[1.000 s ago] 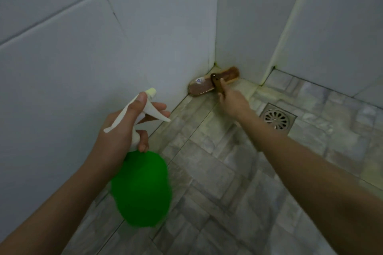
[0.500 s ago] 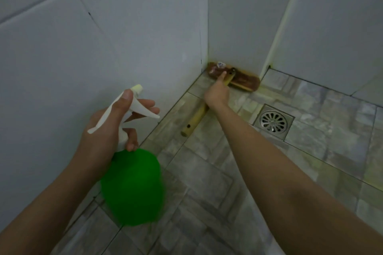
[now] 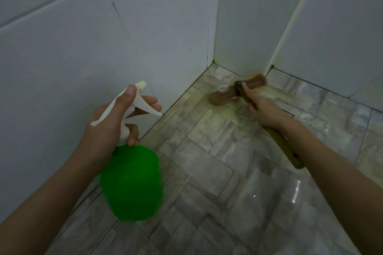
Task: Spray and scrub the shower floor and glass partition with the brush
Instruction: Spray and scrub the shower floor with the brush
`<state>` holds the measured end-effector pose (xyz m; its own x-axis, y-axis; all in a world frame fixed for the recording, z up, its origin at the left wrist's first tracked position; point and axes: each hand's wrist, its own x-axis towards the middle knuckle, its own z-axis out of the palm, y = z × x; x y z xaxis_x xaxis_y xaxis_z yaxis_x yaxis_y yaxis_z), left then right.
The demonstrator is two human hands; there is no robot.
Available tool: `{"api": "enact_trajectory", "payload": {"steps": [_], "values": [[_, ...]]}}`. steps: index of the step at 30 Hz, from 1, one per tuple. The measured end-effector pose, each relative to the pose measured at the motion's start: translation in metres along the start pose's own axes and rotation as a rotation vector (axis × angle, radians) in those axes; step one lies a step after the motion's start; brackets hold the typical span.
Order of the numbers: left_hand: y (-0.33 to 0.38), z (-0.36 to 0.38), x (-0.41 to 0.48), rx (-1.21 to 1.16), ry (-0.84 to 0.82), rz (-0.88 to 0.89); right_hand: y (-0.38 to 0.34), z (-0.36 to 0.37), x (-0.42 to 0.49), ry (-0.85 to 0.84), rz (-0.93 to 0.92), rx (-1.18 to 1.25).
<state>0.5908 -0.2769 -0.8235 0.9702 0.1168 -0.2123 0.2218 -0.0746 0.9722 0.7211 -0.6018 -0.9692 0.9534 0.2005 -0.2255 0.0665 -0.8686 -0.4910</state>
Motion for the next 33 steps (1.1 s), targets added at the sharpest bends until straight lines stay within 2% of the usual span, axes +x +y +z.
{"api": "enact_trajectory", "payload": {"steps": [2,5,9,13,15,20,23,28,30,33], "values": [[-0.003,0.005,-0.001,0.016,0.008,-0.001,-0.028,0.01,0.011,-0.064,-0.115,-0.117],[-0.006,0.016,-0.001,0.038,0.012,0.001,-0.071,0.023,0.037,-0.118,-0.147,-0.206],[0.001,0.034,-0.002,0.001,-0.011,0.011,-0.055,0.001,0.034,-0.235,-0.095,-0.291],[0.01,0.043,-0.011,-0.041,-0.059,0.018,-0.007,-0.055,-0.026,-0.305,0.106,-0.439],[0.011,0.047,-0.013,-0.052,-0.057,0.014,-0.004,-0.059,-0.035,-0.272,0.154,-0.469],[0.002,0.068,-0.016,0.007,-0.1,0.032,-0.032,-0.013,0.004,-0.197,0.034,-0.309],[-0.005,0.075,-0.02,0.011,-0.121,0.019,-0.005,-0.018,-0.014,-0.154,0.022,-0.262],[-0.002,0.082,-0.029,0.014,-0.189,0.009,0.072,-0.04,-0.121,-0.138,0.31,-0.353],[0.001,0.091,-0.034,0.009,-0.21,0.003,0.07,-0.04,-0.122,-0.119,0.381,-0.377],[-0.003,0.104,-0.042,0.06,-0.278,0.016,0.064,-0.031,-0.089,0.005,0.404,-0.295]]}}
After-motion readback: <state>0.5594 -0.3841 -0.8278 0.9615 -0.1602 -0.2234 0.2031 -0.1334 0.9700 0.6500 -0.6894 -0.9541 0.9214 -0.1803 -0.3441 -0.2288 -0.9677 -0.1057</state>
